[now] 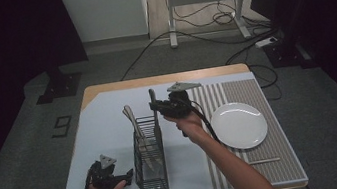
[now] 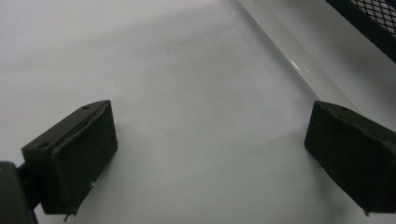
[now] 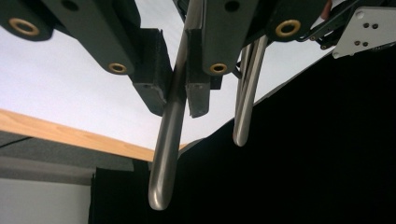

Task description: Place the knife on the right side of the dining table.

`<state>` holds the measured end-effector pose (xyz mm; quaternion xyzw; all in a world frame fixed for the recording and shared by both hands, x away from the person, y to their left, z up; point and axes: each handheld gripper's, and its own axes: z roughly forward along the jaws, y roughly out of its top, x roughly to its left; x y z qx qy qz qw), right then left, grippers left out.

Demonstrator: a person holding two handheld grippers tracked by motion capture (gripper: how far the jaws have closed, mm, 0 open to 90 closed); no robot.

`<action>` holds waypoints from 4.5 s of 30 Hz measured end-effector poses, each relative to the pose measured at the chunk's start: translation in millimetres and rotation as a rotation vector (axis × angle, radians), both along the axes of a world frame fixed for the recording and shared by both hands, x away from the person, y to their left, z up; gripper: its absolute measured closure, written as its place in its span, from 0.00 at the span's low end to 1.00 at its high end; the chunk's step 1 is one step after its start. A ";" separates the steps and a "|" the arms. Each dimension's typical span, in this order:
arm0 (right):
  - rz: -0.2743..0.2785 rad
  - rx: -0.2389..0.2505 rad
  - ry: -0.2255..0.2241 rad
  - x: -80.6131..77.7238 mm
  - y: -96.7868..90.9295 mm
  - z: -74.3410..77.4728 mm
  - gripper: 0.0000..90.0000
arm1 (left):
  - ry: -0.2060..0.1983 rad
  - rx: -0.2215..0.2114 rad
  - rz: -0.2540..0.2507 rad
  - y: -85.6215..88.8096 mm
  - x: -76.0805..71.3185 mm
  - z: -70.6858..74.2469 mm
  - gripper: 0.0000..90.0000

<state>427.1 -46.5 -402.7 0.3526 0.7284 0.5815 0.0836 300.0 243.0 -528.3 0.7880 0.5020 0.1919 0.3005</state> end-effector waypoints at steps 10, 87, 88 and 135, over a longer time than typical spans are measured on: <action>0.025 0.029 -0.035 -11.3 -7.3 9.2 0.91 | 0.000 -0.001 0.001 -0.1 -0.1 0.0 0.02; -0.284 0.150 -0.060 7.9 -131.7 4.8 0.93 | -0.002 0.000 0.002 -0.3 -0.2 -0.1 0.02; -0.296 0.158 -0.053 11.1 -134.7 3.7 0.93 | -0.002 0.000 0.002 -0.2 -0.1 -0.2 0.02; -0.527 0.176 -0.041 63.1 -180.8 -26.2 0.93 | -0.003 0.000 0.002 -0.2 -0.2 -0.1 0.02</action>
